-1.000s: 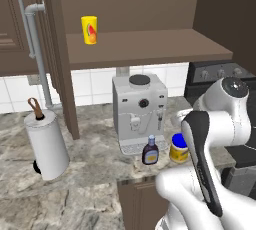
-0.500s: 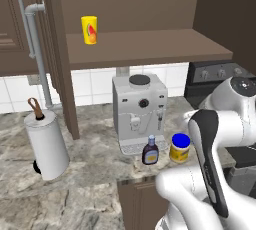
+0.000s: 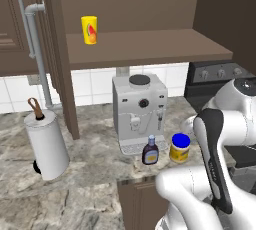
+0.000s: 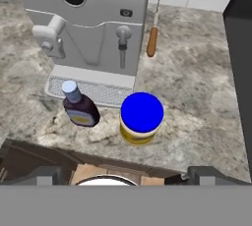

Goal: Pick the mayonnaise and condiment bottle from the counter and place them in the cabinet.

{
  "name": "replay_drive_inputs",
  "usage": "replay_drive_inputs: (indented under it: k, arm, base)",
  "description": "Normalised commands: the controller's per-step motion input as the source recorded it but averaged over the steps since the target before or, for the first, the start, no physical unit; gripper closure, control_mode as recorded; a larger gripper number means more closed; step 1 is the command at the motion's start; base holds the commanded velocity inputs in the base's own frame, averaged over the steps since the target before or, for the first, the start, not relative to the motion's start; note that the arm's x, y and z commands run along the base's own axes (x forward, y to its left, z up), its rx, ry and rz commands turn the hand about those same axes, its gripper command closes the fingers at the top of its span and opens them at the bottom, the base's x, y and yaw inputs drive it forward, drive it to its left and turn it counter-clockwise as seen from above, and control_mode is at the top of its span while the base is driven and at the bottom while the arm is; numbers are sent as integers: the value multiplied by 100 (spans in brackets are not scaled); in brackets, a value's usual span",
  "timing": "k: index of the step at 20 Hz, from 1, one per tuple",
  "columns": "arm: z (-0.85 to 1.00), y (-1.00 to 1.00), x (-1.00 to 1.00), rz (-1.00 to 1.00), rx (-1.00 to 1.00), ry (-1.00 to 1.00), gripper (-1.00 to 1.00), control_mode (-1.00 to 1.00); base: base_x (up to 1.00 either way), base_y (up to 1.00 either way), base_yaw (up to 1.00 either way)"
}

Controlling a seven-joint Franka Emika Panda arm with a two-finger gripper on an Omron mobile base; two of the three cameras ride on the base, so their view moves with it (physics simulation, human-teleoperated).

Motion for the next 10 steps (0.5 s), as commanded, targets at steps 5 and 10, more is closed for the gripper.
replay_drive_inputs:
  k: [5,10]
  arm:
    - [-35,-12,0,9,0,0,-100,-100]
    - [-33,-11,1,6,0,0,-100,-100]
  base:
    - [0,0,0]
    - [0,0,0]
